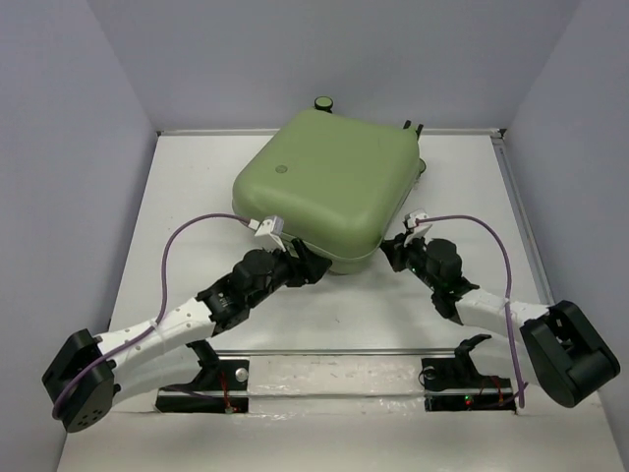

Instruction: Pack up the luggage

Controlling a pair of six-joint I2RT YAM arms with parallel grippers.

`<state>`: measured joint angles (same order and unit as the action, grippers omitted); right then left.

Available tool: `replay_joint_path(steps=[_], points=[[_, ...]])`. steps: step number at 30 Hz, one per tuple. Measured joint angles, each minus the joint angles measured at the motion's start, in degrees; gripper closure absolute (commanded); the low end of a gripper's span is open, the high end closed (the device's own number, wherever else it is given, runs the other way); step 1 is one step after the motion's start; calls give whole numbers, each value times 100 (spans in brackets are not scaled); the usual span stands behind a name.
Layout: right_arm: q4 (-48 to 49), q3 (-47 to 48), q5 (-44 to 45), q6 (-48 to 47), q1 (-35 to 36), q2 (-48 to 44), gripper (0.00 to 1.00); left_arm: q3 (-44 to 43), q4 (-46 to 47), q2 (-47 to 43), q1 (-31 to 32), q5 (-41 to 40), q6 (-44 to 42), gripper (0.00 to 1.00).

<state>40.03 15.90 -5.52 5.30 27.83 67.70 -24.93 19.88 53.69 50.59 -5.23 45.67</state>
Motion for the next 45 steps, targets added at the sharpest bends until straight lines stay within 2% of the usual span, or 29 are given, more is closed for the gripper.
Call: replay_joint_path(steps=[6,9,14,18,24,28,32,35,38,39,42,45], points=[[57,-92,-291,334,33,-105,93,-223,24,378,0,-151,-160,22],[-280,-214,-151,645,289,-599,93,-444,55,686,0,-264,-293,23],[-1370,-251,767,1115,1351,-1434,93,-717,129,1014,20,-299,-461,24],[-2072,-221,1128,1569,2247,-1906,93,-859,98,1266,70,-232,-562,25],[-3171,103,1683,2153,4129,-1515,93,-1141,127,1657,79,-210,-623,26],[-3167,728,2006,2267,4640,-761,93,-1318,127,1873,79,-164,-643,28],[-3174,1333,2752,2417,4664,-188,93,-1353,81,1856,74,-146,-691,28],[-3270,1211,3073,2522,4356,-522,79,-1322,-24,1615,70,-192,-715,28],[-3314,597,3018,2538,3259,-1580,61,-1095,109,1117,68,-249,-697,28],[-3346,452,3034,2540,2905,-1875,51,-966,138,852,63,-267,-675,28],[-3401,68,2745,2376,2166,-2614,50,-647,225,457,39,-304,-570,27],[-3327,-52,2376,2096,1753,-2800,50,-323,208,306,31,-319,-463,27]])
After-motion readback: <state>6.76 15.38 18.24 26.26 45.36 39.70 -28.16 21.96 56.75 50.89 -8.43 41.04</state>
